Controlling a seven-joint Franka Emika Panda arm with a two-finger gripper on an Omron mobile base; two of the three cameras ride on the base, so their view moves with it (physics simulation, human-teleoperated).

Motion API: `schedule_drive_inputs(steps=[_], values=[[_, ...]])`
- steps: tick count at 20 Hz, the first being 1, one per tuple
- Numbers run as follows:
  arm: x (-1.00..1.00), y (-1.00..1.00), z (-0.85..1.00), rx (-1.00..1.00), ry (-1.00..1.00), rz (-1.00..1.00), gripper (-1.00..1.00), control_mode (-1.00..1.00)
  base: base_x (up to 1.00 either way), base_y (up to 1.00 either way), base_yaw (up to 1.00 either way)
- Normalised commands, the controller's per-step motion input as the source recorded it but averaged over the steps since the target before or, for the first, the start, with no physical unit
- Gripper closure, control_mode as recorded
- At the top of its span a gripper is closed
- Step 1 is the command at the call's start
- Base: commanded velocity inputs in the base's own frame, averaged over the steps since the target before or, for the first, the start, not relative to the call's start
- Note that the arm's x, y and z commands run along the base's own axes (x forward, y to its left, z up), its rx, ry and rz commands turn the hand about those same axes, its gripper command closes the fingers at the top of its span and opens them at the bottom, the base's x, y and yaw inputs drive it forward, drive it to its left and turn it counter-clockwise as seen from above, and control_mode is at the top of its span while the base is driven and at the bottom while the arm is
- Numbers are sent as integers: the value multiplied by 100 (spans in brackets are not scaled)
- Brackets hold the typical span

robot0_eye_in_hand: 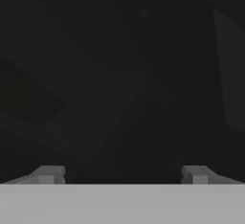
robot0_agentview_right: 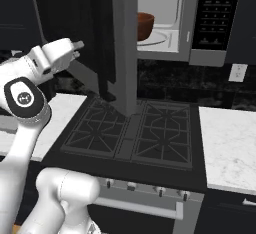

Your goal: Open the microwave, place the bowl with waffle inside the microwave, then close the microwave door and turn it on.

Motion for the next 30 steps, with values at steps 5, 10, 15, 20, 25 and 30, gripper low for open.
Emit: schedule_drive_inputs(steps=[5, 10, 15, 20, 25, 30], values=[[57, -27, -2, 0, -5, 4, -100, -100, 0, 0, 0], [68, -25, -28, 0, -3, 2, -100, -100, 0, 0, 0], [27, -16, -25, 0, -3, 2, -100, -100, 0, 0, 0], [24, -10, -25, 0, -2, 1, -100, -100, 0, 0, 0], [44, -9, -17, 0, -3, 3, -100, -100, 0, 0, 0], [49, -6, 0, 0, 0, 6, -100, -100, 0, 0, 0]])
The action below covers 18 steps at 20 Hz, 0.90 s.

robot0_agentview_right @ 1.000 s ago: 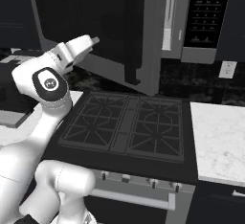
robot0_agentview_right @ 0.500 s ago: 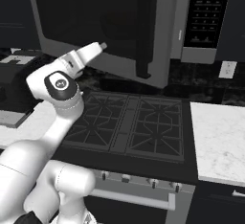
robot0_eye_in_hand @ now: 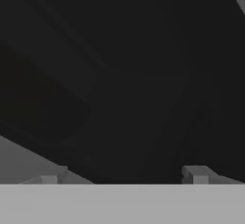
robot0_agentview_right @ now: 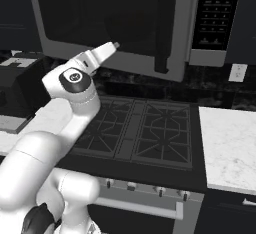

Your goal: Open the microwave, place the bowl with waffle inside the microwave, then close the microwave door and turn it on.

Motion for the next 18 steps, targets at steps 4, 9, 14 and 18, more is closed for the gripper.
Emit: schedule_drive_inputs(steps=[4, 9, 14, 18], values=[[48, -26, 16, 3, 6, 7, -100, -100, 0, 0, 0], [30, -32, 10, 5, 20, 9, -100, -100, 0, 0, 0], [17, -40, 33, 6, 28, 13, -100, -100, 0, 0, 0], [9, -28, 60, 8, 21, 16, -100, -100, 0, 0, 0]])
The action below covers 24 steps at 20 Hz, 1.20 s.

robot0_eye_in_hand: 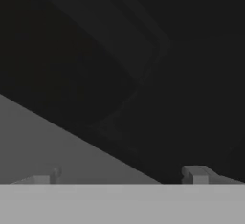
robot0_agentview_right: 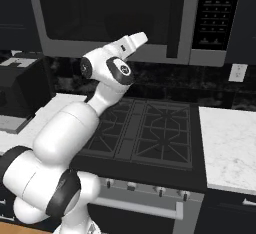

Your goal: Open the microwave, place the bowl with waffle inside the microwave, then close the microwave door and turn it on.

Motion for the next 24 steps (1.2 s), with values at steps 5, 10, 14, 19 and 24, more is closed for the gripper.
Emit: schedule_drive_inputs(steps=[5, 10, 14, 19, 24], values=[[10, -24, 54, 10, 12, 15, -100, -100, 0, 0, 0], [-4, -24, 45, 12, 10, 12, -100, -100, 0, 0, 0], [-92, -39, 92, 18, 1, 10, -100, -100, 0, 0, 0], [-86, -56, 75, 14, 7, 10, -100, -100, 0, 0, 0], [-64, -86, -4, 9, 0, 14, -100, -100, 0, 0, 0]])
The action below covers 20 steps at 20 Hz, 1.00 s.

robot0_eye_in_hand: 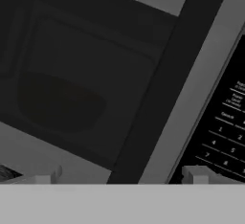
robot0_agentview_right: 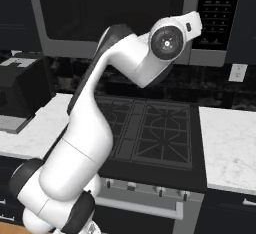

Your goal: Open the microwave, place the bowl with waffle inside the microwave, then close the microwave door and turn it on.

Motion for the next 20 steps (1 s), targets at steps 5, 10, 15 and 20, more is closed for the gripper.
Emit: schedule_drive_inputs(steps=[5, 10, 15, 20], values=[[-25, -93, -55, 0, -6, 8, -100, -100, 0, 0, 0], [-2, -55, -44, 0, -6, 3, -100, -100, 0, 0, 0], [24, -20, -6, 0, 6, -2, 100, -100, 0, 0, 0], [52, -16, -8, 0, 0, 0, 100, -100, 0, 0, 0]])
